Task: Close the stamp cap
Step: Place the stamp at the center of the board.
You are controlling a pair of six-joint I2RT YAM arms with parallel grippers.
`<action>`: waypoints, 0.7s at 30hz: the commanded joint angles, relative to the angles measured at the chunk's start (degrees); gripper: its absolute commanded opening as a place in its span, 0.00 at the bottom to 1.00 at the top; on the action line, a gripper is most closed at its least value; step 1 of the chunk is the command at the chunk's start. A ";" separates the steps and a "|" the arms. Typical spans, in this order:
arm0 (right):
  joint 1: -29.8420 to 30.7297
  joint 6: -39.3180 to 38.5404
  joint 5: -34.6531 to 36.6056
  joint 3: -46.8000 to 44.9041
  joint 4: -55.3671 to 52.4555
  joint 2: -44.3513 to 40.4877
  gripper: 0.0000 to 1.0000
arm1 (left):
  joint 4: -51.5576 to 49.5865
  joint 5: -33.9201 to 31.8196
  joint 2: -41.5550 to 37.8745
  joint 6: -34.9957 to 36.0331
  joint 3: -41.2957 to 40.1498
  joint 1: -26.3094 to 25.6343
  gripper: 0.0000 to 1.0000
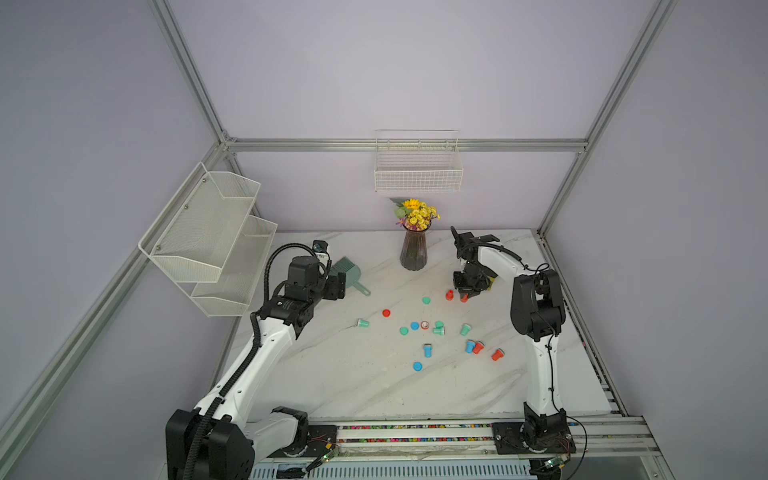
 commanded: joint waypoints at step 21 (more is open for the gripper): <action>1.01 0.36 4.59 1.34 -3.49 -10.42 0.49 | 0.33 -0.83 -0.34 0.44 1.78 0.28 0.85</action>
